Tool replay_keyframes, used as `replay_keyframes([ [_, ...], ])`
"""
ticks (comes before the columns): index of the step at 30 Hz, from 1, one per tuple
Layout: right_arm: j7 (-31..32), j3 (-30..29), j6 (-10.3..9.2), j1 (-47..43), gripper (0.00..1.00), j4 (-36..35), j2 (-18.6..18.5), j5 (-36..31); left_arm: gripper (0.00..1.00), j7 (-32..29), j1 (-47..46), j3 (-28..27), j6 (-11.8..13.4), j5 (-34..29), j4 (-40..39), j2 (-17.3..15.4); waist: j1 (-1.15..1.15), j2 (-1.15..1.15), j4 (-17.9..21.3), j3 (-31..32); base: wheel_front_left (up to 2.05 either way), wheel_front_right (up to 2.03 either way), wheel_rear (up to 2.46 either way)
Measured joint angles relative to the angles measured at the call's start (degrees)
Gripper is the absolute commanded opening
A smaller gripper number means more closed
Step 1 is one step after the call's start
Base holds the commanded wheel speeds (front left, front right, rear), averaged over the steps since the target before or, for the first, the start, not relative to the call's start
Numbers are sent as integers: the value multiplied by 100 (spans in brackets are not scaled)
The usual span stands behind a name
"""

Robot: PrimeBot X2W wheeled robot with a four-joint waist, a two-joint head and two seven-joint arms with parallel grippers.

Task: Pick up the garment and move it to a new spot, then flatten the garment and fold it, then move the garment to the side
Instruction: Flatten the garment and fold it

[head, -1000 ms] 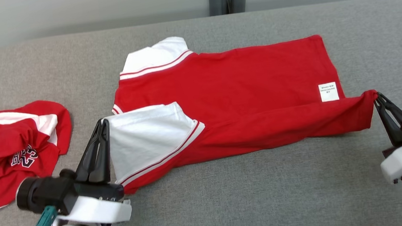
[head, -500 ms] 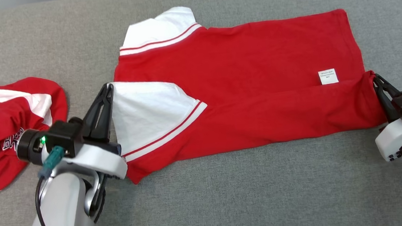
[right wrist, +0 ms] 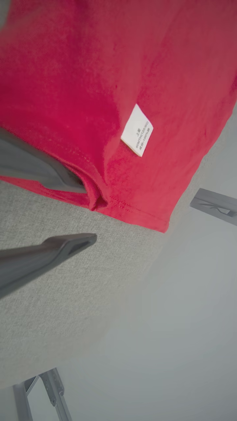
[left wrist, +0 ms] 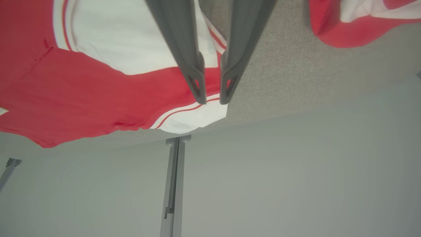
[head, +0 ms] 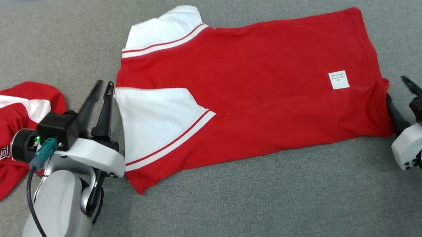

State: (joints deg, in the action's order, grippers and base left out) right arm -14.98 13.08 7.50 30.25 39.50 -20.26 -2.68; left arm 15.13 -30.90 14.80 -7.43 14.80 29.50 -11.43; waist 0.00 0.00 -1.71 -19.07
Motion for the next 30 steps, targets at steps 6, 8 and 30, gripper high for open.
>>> replay_keyframes([
  [6,0,-711,-1,-391,100,-201,82,-88,100,0,510,-435,148,-15,-330,161,0,0,-11,293,0,0,0],
  [8,0,-955,-1,-541,100,-357,198,-82,100,1,769,-591,197,44,-413,250,0,0,-17,405,0,0,0],
  [30,0,-1081,-1,-1277,100,-1092,710,81,100,-1371,2070,-589,719,1571,-339,847,0,0,165,746,0,0,0],
])
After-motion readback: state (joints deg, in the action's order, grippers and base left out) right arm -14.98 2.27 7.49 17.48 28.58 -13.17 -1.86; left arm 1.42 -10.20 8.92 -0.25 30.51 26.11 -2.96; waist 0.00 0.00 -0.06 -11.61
